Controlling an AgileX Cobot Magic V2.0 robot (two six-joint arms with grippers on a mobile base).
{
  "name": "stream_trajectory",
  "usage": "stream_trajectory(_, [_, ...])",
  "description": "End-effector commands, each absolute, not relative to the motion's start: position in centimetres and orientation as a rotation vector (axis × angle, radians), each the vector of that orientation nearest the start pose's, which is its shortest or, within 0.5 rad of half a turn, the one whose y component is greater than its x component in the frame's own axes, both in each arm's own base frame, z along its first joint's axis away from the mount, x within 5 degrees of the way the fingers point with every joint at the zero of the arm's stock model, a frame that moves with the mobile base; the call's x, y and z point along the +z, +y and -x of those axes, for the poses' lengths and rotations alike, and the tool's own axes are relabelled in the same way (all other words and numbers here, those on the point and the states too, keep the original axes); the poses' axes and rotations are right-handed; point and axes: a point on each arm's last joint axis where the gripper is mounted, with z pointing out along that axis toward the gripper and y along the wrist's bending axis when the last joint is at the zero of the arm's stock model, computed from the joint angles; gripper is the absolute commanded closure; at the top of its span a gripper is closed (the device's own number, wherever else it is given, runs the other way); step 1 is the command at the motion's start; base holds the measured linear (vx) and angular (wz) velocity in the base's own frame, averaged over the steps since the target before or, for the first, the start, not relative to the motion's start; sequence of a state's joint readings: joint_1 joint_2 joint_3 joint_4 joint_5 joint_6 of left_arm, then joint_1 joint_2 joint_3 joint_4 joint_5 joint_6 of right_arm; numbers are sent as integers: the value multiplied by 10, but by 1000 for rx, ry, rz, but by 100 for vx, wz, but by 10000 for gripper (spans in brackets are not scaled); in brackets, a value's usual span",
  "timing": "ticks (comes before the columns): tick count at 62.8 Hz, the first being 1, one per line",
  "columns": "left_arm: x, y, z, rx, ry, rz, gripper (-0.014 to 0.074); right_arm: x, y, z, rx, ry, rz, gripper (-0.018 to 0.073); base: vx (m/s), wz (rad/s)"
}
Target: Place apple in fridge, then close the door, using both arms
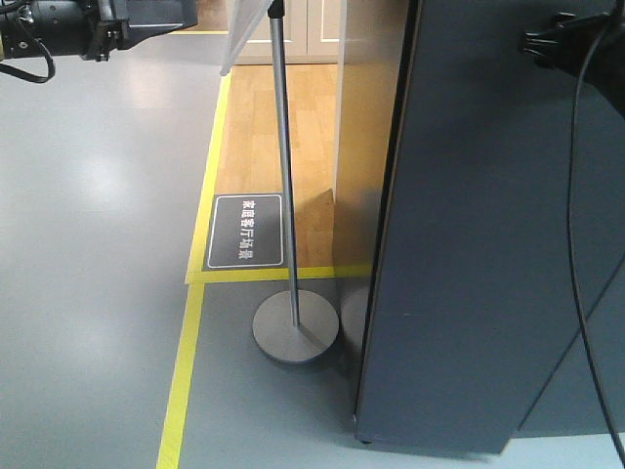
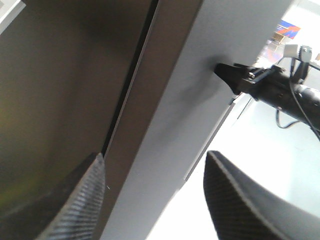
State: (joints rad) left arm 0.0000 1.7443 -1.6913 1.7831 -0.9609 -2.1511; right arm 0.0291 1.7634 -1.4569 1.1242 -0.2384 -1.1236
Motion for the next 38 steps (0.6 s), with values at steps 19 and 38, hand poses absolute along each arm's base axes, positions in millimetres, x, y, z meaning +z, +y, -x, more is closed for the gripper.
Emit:
stream_trajectory(19, [440, -71, -376, -942, 1698, -475, 168, 371, -3, -459, -133, 1619, -45, 12, -1, -3])
stream_trajectory(38, [439, -73, -374, -965, 1703, -503, 197, 409, 17, -428, -21, 1616, 211, 133, -1, -5])
